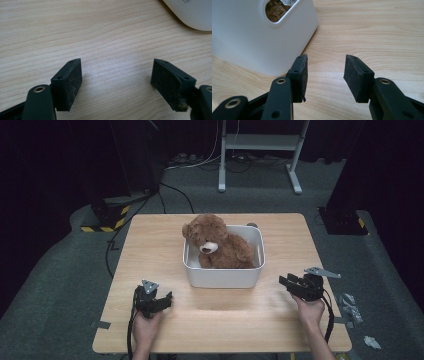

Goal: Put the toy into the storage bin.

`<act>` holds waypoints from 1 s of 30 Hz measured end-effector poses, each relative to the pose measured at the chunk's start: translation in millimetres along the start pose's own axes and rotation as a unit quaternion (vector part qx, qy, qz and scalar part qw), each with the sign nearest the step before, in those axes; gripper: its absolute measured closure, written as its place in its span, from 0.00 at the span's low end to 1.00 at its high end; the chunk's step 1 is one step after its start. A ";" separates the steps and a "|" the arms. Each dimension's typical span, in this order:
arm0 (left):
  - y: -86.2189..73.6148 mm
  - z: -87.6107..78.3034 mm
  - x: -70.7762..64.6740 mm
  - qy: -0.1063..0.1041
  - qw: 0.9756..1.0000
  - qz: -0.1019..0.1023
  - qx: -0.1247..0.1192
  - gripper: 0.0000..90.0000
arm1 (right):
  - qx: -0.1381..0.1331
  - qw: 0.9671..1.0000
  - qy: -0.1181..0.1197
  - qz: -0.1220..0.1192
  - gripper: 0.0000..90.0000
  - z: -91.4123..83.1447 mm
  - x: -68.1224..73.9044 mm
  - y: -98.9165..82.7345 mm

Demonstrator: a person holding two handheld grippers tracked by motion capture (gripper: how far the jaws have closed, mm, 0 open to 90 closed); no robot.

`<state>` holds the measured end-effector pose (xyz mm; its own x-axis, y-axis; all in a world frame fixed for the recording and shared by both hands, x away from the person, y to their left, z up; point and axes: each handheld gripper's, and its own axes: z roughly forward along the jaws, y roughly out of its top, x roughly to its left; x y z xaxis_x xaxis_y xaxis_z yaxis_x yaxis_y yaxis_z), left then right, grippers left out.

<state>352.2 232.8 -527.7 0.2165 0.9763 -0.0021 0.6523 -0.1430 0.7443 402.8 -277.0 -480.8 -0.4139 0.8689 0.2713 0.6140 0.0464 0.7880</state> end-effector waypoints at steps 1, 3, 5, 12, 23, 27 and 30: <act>0.0 0.0 0.0 0.000 1.000 0.000 0.000 0.28 | -0.002 1.000 -0.001 -0.005 0.60 1.6 -0.8 -0.7; 0.0 0.0 0.0 0.000 1.000 0.000 0.000 0.28 | -0.001 1.000 -0.005 -0.005 0.60 3.9 -0.9 -2.0; 0.0 0.0 0.0 0.000 1.000 0.000 0.000 0.28 | -0.001 1.000 -0.006 -0.005 0.60 5.8 -0.9 -3.2; 0.0 0.0 0.0 0.000 1.000 0.000 0.000 0.28 | 0.012 1.000 -0.011 -0.003 0.60 10.2 -2.4 -5.8; 0.0 0.0 0.0 0.000 1.000 0.000 0.000 0.27 | 0.033 0.999 -0.028 -0.022 0.58 20.3 -1.1 -11.5; 0.0 0.0 0.0 0.000 1.000 0.000 0.000 0.28 | 0.038 0.998 -0.035 -0.030 0.57 22.5 0.6 -11.7; 0.0 0.0 0.0 0.000 1.000 0.000 0.000 0.28 | 0.049 0.996 -0.050 -0.047 0.57 25.0 2.9 -12.7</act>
<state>352.2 232.7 -527.8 0.2164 0.9763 -0.0022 0.6519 -0.1428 0.7447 410.6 -262.7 -503.8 -0.4075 0.9026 0.1387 0.6395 0.1736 0.7490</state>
